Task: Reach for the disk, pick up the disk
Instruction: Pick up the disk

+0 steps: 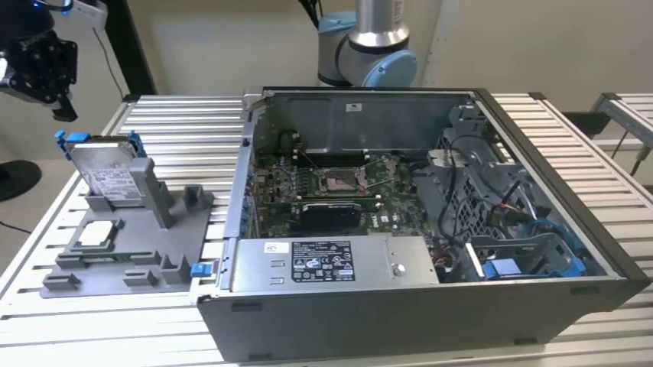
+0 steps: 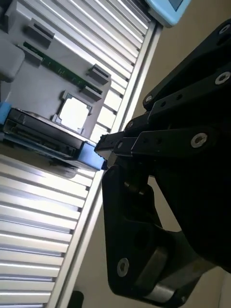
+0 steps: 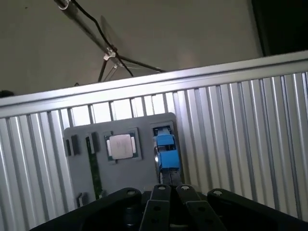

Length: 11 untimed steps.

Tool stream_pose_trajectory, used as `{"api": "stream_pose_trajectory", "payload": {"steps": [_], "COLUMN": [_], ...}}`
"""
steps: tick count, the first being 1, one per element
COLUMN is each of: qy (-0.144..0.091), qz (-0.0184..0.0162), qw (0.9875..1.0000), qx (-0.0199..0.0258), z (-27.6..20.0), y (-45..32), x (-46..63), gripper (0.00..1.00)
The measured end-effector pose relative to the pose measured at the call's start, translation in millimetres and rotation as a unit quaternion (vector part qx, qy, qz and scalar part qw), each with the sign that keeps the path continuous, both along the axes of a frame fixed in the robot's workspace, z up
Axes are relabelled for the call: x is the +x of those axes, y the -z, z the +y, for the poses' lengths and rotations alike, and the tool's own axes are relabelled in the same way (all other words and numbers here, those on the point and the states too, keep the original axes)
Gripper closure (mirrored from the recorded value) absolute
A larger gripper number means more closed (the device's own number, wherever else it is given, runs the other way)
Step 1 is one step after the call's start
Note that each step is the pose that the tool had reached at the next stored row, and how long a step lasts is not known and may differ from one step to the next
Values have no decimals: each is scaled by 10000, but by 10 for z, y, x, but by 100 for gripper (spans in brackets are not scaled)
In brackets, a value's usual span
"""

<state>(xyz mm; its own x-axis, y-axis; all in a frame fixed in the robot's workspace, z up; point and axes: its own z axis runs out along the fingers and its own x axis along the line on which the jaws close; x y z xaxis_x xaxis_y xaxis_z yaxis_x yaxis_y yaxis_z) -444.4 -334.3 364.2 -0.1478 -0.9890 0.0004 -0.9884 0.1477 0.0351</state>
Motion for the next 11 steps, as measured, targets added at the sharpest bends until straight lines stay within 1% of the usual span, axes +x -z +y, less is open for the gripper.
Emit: {"api": "stream_pose_trajectory", "payload": {"steps": [2, 6, 7, 11], "qy": [-147, -184, -186, -195], "qz": [-4, -4, -4, -4], "qw": [9999, 9998, 9998, 9998], "qx": [3, 4, 3, 4], "z": [0, 0, 0, 0], "y": [0, 0, 0, 0], "x": [0, 0, 0, 0], "gripper": [100, 100, 0, 0]}}
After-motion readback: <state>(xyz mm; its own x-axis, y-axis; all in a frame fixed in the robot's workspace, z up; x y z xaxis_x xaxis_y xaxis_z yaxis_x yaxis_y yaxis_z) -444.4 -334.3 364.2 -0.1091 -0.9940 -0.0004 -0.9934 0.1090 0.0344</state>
